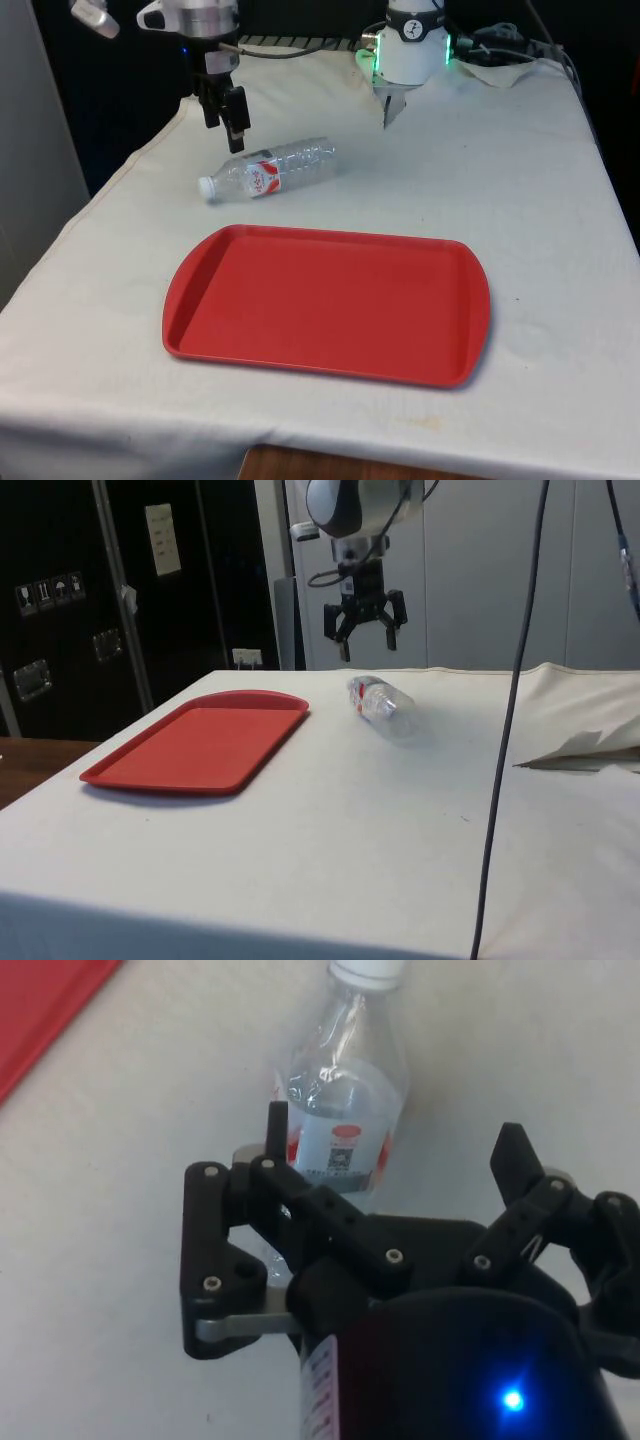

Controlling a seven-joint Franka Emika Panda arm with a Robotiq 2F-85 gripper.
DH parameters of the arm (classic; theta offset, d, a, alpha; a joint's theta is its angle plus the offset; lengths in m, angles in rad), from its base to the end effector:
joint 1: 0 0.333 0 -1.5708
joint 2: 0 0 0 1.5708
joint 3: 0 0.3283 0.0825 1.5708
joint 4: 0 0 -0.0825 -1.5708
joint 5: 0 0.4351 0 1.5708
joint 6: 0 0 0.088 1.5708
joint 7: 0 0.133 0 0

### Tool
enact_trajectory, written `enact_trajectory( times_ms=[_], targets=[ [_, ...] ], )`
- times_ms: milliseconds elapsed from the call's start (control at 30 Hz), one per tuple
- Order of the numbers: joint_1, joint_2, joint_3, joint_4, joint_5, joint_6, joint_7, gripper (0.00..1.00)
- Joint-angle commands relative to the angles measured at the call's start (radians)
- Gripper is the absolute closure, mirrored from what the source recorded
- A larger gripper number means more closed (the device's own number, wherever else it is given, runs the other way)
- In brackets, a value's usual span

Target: Place the bottle upright on the tray.

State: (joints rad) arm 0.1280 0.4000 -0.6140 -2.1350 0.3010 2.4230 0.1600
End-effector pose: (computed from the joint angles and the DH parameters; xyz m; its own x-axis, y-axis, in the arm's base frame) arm 0.5333 -0.2845 0.1938 0.6658 -0.7461 -0.0085 -0.7454 -0.6656 0.0358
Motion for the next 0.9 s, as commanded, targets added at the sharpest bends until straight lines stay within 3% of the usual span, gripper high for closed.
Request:
enact_trajectory(
  times_ms=[0, 233, 267, 300, 533, 567, 600, 800, 833, 867],
  targets=[
    [-0.013, 0.002, 0.009, 0.011, 0.022, -0.023, -0.021, 0.00],
    [-0.013, 0.026, -0.006, 0.045, 0.069, -0.084, -0.062, 0.00],
    [-0.004, 0.026, -0.015, 0.040, 0.059, -0.073, -0.053, 0.00],
    [-0.014, 0.029, -0.007, 0.048, 0.073, -0.090, -0.065, 0.00],
    [-0.017, 0.048, -0.013, 0.069, 0.095, -0.138, -0.083, 0.00],
    [-0.006, 0.047, -0.022, 0.064, 0.085, -0.128, -0.074, 0.00],
    [-0.017, 0.051, -0.014, 0.072, 0.099, -0.143, -0.086, 0.00],
    [-0.022, 0.075, -0.019, 0.096, 0.127, -0.189, -0.109, 0.00],
    [-0.011, 0.070, -0.027, 0.088, 0.114, -0.172, -0.098, 0.00],
    [-0.023, 0.079, -0.019, 0.101, 0.130, -0.196, -0.112, 0.00]
  ],
)
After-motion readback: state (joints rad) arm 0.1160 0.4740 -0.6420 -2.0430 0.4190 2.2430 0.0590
